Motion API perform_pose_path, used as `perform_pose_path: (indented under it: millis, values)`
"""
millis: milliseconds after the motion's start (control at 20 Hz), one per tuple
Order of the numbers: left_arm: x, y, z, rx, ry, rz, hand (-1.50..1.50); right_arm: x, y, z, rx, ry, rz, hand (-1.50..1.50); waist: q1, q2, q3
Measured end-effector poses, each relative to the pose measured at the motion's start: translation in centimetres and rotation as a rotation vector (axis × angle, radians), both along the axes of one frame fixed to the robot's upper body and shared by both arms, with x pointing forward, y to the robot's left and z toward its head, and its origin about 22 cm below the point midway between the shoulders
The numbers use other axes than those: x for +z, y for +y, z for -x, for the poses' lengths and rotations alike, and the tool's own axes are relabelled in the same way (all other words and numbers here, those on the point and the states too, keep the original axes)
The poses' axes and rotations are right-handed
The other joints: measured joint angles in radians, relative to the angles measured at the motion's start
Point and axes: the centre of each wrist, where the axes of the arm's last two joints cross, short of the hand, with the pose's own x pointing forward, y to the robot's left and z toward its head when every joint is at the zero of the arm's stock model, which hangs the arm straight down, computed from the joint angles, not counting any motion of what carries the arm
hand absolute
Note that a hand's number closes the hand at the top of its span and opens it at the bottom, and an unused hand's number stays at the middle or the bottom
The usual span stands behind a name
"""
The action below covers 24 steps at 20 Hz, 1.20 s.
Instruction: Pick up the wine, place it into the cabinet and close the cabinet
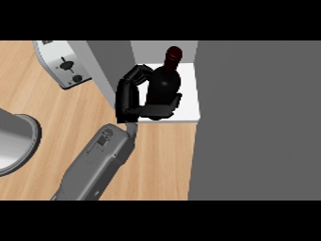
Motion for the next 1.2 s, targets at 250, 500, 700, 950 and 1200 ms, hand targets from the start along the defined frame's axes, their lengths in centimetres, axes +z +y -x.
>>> perform_pose_path:
  millis: [250,500,700,950,1200]
  values:
    - [0.2,0.2,-2.0,0.003,0.037,0.001,1.5,0.1,0.1,-0.1,0.007,0.003,0.004,-1.5,-0.004,0.001,0.0]
    - [0.0,0.3,-3.5,0.023,0.061,-0.021,1.5,-0.1,0.1,0.0,0.013,0.002,-0.002,-1.5,-0.009,0.002,0.0]
    - [0.0,0.2,-4.6,0.037,0.063,-0.03,1.5,-0.2,0.2,0.0,0.019,0.004,-0.001,-1.5,-0.014,0.004,0.0]
    - [0.3,0.1,-5.5,0.072,0.004,-0.075,1.5,-0.4,0.3,0.0,0.032,0.005,-0.007,-1.5,-0.016,0.004,0.0]
    - [0.7,0.5,-6.5,0.109,-0.041,-0.101,1.5,-0.5,-0.1,0.0,0.026,0.005,0.008,-1.5,-0.018,0.004,0.0]
